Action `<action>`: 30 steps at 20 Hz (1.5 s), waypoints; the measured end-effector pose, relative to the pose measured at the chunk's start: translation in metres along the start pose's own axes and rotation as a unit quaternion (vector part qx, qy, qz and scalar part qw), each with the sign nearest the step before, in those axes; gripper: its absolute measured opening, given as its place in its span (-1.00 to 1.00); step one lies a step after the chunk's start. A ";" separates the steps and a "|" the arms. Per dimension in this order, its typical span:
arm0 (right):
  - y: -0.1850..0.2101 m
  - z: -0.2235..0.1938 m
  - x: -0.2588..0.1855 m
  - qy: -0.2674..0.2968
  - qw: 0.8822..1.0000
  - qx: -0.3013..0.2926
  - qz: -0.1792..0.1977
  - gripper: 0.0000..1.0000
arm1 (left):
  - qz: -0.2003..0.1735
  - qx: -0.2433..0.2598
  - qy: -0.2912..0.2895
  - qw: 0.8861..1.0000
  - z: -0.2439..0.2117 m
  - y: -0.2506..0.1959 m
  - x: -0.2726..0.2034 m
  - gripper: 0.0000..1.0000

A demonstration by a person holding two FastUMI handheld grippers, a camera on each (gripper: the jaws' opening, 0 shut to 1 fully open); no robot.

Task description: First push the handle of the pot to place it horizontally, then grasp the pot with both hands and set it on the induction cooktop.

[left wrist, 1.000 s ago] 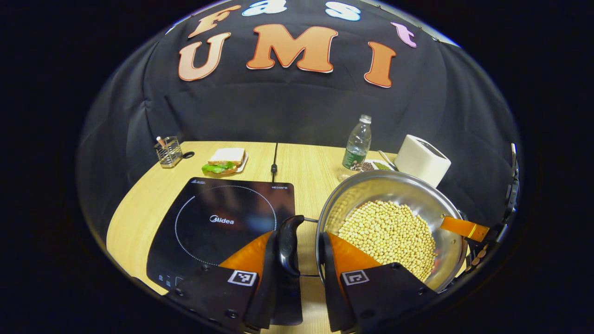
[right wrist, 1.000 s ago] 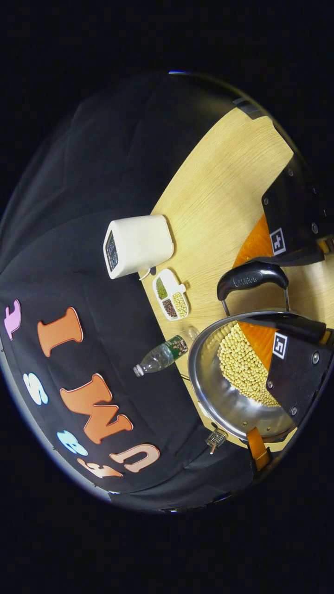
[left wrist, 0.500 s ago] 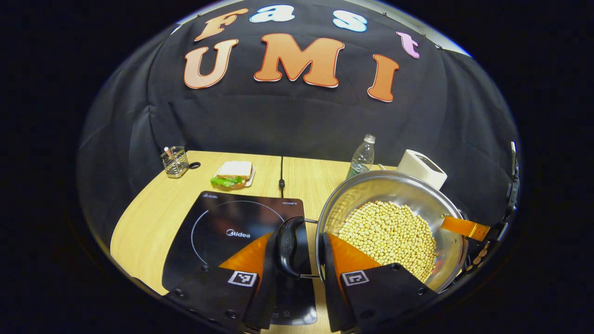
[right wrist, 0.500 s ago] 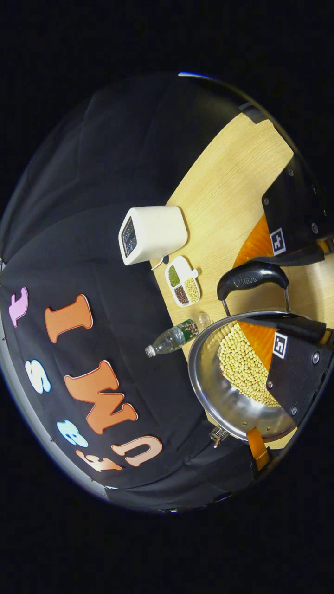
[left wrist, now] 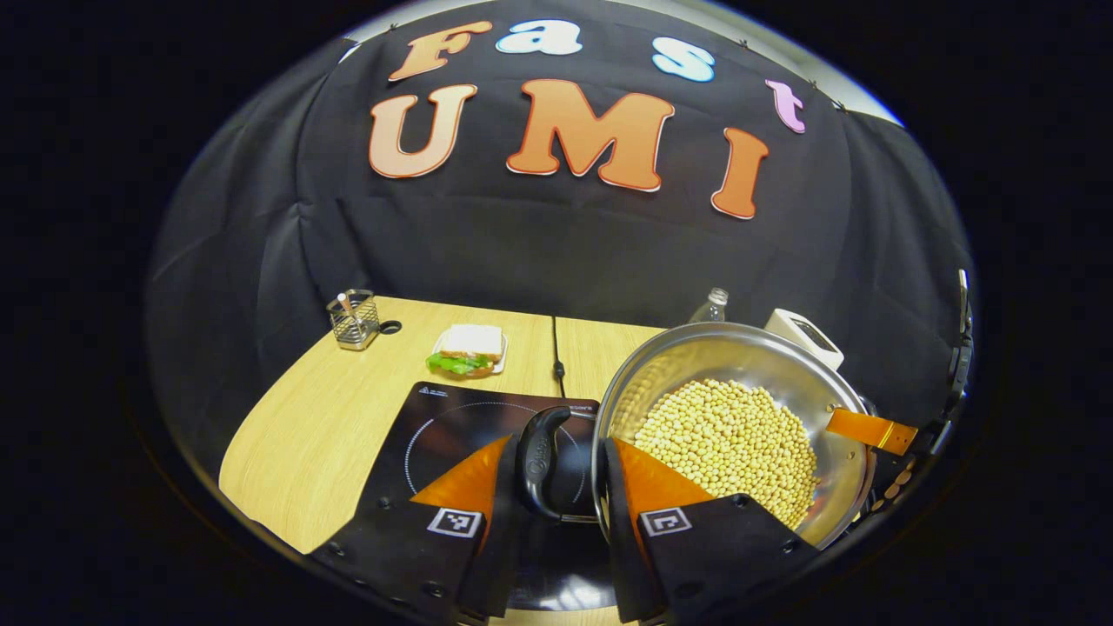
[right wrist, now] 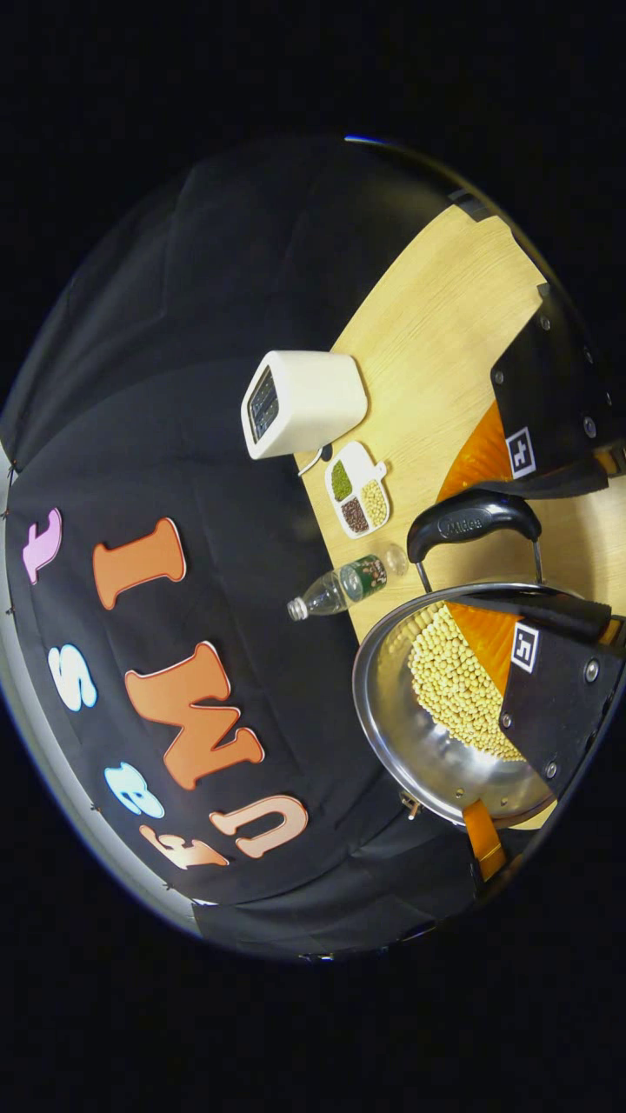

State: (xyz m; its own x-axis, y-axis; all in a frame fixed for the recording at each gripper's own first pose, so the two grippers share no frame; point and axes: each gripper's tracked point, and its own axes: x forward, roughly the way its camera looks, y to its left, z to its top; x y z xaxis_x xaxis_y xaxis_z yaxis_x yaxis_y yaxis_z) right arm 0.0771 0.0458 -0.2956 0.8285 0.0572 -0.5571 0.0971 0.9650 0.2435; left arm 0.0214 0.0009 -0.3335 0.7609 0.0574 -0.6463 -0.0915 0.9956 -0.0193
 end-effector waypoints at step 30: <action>0.183 -0.088 0.087 0.077 0.993 -0.038 0.079 -0.08 | 0.094 -0.047 0.037 0.994 -0.022 0.205 0.029 0.00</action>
State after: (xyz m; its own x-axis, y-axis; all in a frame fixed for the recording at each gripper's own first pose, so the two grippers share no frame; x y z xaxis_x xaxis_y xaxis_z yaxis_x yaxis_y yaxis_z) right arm 0.1183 0.2498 -0.3700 0.7351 0.2420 -0.6333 -0.0740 0.9572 0.2799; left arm 0.0109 0.2047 -0.3727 0.6758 0.2323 -0.6995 -0.2889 0.9566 0.0385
